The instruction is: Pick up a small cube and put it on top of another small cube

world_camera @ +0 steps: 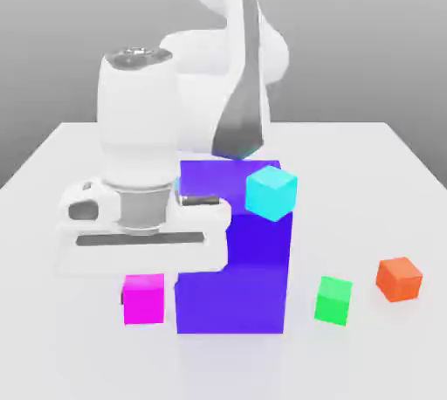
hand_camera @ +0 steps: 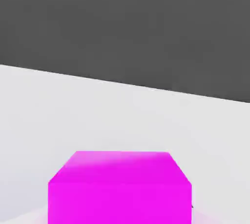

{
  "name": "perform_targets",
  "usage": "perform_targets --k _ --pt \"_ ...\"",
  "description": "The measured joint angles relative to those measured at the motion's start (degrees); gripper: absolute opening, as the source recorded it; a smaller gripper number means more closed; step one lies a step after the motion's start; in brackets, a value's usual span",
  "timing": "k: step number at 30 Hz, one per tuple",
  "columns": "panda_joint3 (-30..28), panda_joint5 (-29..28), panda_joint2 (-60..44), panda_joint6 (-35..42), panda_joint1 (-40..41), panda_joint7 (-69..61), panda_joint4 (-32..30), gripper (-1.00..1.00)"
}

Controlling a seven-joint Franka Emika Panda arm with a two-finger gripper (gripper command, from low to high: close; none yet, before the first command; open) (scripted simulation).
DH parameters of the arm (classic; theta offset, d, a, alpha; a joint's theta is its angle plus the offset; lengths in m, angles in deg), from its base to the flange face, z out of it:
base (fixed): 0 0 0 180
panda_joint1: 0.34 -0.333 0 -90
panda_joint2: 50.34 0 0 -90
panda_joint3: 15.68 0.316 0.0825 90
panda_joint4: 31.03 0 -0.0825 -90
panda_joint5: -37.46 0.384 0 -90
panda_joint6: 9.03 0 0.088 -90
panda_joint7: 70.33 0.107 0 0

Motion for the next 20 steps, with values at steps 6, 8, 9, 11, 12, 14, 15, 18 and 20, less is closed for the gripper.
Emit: perform_targets --k 6,8,9,11,12,14,15,18,20 --pt "7.58 -4.27 5.53 2.41 -13.62 -1.80 -5.78 -1.00" --pt "9.64 -1.91 6.78 4.02 -16.98 -4.35 -8.94 -1.00" --pt "10.36 -0.06 7.28 4.97 -18.63 -5.93 -10.45 -1.00" --pt "10.19 3.11 6.15 4.90 -19.79 -8.10 -11.46 -1.00" --pt "10.21 3.91 4.58 3.58 -20.02 -8.65 -11.56 -1.00" --pt "10.15 5.17 0.81 0.14 -20.49 -9.52 -11.51 -1.00" --pt "10.42 5.85 -1.21 -1.75 -20.40 -10.00 -11.43 -1.00" --pt "11.07 7.27 -5.00 -5.30 -20.05 -11.02 -11.26 1.00" --pt "11.07 7.27 -5.00 -5.30 -20.05 -11.02 -11.26 1.00"
